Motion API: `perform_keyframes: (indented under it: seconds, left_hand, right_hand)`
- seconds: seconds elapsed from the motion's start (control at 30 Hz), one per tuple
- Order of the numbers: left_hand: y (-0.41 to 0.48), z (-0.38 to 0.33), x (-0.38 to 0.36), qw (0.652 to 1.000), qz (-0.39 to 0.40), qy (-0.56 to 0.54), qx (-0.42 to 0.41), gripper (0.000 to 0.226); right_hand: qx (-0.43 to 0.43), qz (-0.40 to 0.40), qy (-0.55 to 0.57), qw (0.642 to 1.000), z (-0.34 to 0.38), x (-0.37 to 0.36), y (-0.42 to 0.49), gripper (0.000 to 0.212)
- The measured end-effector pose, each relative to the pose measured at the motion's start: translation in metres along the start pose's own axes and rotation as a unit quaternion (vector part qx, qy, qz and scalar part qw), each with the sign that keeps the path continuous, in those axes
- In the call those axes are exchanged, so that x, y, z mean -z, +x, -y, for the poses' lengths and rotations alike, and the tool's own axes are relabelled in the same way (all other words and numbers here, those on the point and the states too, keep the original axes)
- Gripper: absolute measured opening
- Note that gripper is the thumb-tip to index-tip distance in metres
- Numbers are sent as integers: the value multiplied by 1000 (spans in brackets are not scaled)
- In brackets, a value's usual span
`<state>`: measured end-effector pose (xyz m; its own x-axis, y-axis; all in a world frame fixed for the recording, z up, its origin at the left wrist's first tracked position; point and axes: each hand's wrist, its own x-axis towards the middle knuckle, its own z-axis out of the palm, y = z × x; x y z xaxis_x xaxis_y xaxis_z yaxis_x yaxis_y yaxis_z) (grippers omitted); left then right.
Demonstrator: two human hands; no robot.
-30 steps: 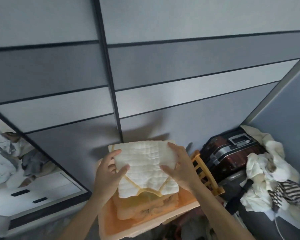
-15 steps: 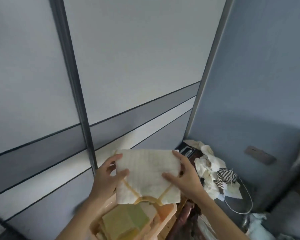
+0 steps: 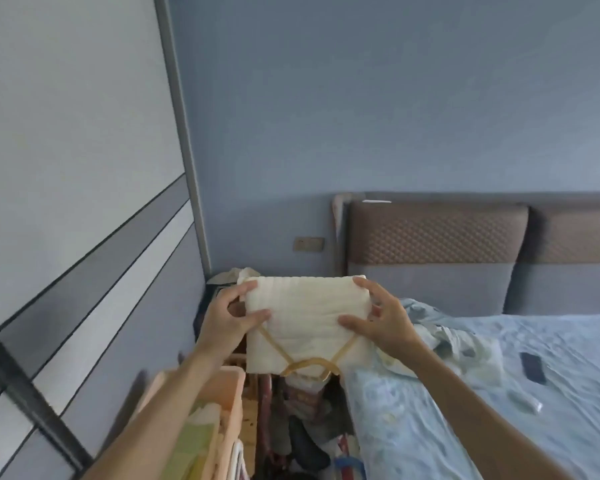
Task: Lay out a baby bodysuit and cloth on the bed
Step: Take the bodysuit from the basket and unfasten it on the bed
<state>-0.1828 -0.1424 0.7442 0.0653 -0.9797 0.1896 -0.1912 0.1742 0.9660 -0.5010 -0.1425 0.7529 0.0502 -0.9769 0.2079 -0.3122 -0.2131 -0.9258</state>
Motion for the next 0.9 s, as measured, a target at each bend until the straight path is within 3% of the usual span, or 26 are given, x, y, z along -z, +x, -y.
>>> perform_keyframes:
  seconds: [0.23, 0.5, 0.7, 0.9]
  left_hand:
    - [-37, -64, -195, 978, 195, -48, -46, 64]
    - [-172, -136, -433, 892, 426, -145, -35, 58]
    - [-268, -169, -568, 826, 537, -157, -70, 64]
    - [-335, -181, -668, 762, 620, -171, -70, 65]
  right_hand:
    - [-41, -203, -15, 978, -6, 176, -158, 76]
    - [-108, -407, -69, 904, -10, 347, -391, 80]
    - [-145, -523, -118, 831, -9, 410, -536, 83]
    - [-173, -602, -134, 768, -19, 438, -620, 85]
